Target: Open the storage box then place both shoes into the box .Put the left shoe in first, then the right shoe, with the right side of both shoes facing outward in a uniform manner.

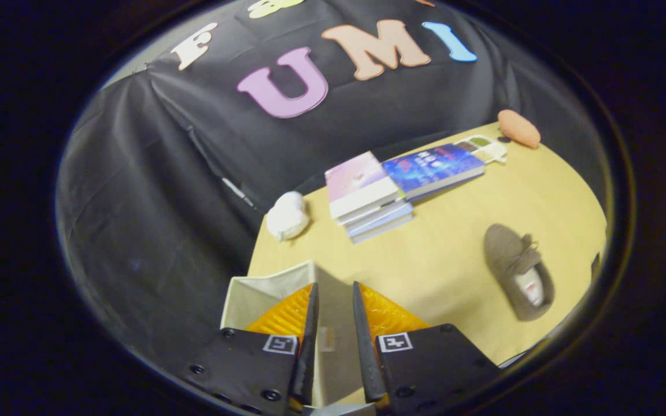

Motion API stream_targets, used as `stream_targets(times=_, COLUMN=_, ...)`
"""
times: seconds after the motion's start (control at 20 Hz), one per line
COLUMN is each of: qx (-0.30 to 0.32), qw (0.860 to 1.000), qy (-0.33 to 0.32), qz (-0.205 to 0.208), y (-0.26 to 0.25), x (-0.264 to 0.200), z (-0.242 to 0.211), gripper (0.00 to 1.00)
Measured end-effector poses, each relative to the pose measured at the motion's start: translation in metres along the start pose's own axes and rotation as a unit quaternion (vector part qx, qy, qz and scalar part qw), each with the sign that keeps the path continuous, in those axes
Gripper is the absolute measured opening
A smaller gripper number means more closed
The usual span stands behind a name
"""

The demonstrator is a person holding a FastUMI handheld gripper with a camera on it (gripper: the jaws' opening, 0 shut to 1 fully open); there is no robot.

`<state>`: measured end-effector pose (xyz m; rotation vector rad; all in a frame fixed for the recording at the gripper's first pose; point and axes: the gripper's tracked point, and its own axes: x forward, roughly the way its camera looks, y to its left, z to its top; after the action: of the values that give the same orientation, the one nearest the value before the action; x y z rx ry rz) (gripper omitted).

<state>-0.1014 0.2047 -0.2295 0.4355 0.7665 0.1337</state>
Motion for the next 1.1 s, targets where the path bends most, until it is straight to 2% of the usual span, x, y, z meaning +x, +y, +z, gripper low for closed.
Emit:
stream_targets(times=0.15, qx=-0.008, qw=0.999, qy=-0.004, qz=-0.034, y=-0.08, x=-0.006, z=0.017, gripper=0.37)
stream_targets(times=0.3, qx=-0.026, qw=0.997, qy=0.015, qz=-0.065, y=-0.158, x=-0.009, z=0.014, gripper=0.37)
stream_targets(times=0.5, qx=-0.046, qw=0.994, qy=0.052, qz=-0.089, y=-0.229, x=-0.006, z=-0.002, gripper=0.37)
stream_targets(times=0.7, qx=-0.057, qw=0.989, qy=0.094, qz=-0.1, y=-0.272, x=0.005, z=-0.021, gripper=0.37)
stream_targets(times=0.9, qx=-0.053, qw=0.984, qy=0.144, qz=-0.088, y=-0.282, x=0.016, z=-0.043, gripper=0.37)
stream_targets(times=1.1, qx=-0.064, qw=0.975, qy=0.185, qz=-0.107, y=-0.297, x=0.03, z=-0.061, gripper=0.37)
